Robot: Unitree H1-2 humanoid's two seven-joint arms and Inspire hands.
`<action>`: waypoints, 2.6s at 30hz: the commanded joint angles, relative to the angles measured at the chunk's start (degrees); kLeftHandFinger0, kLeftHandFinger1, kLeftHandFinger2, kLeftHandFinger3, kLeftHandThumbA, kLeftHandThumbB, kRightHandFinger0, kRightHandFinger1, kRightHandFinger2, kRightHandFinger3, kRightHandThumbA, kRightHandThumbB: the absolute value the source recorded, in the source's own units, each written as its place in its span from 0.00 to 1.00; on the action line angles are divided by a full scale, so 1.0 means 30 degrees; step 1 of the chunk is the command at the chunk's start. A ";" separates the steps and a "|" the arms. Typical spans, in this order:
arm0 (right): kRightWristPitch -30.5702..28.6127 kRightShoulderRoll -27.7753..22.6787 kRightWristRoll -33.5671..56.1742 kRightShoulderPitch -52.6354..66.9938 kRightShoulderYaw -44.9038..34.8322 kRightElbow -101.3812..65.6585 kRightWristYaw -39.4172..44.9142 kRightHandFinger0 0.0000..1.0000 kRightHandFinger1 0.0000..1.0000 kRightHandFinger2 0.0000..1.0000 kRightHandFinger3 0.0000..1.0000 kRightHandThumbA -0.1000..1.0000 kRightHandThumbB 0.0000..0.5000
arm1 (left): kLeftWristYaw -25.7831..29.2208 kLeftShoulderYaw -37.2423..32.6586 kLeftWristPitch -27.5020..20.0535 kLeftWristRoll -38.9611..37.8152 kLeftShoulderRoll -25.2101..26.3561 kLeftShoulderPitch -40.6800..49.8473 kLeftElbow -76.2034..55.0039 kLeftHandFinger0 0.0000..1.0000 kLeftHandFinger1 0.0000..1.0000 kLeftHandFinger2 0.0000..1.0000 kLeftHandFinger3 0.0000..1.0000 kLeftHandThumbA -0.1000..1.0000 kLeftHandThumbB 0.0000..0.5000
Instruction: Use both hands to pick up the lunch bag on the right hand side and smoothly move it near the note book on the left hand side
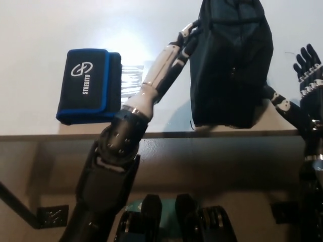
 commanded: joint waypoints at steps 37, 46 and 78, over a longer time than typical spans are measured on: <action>-0.0781 0.0656 0.5344 -0.4838 -0.1218 0.7089 0.1753 1.00 1.00 1.00 1.00 1.00 0.62 | 0.2548 0.1934 -0.4251 -0.0821 -0.0417 -0.6080 1.3035 1.00 1.00 1.00 1.00 1.00 0.75; -0.2031 0.1055 0.6130 -0.7452 -0.2034 1.2940 0.3068 1.00 1.00 1.00 1.00 1.00 0.67 | 0.2396 0.2141 -0.4820 -0.1428 -0.1051 -0.7034 1.6832 1.00 1.00 1.00 1.00 1.00 0.77; -0.2278 0.4238 0.5064 -0.7716 0.0125 1.3706 0.3831 1.00 1.00 1.00 1.00 1.00 0.67 | 0.2169 0.2410 -0.3281 -0.1993 -0.0026 -0.0916 0.6475 1.00 1.00 1.00 1.00 1.00 0.71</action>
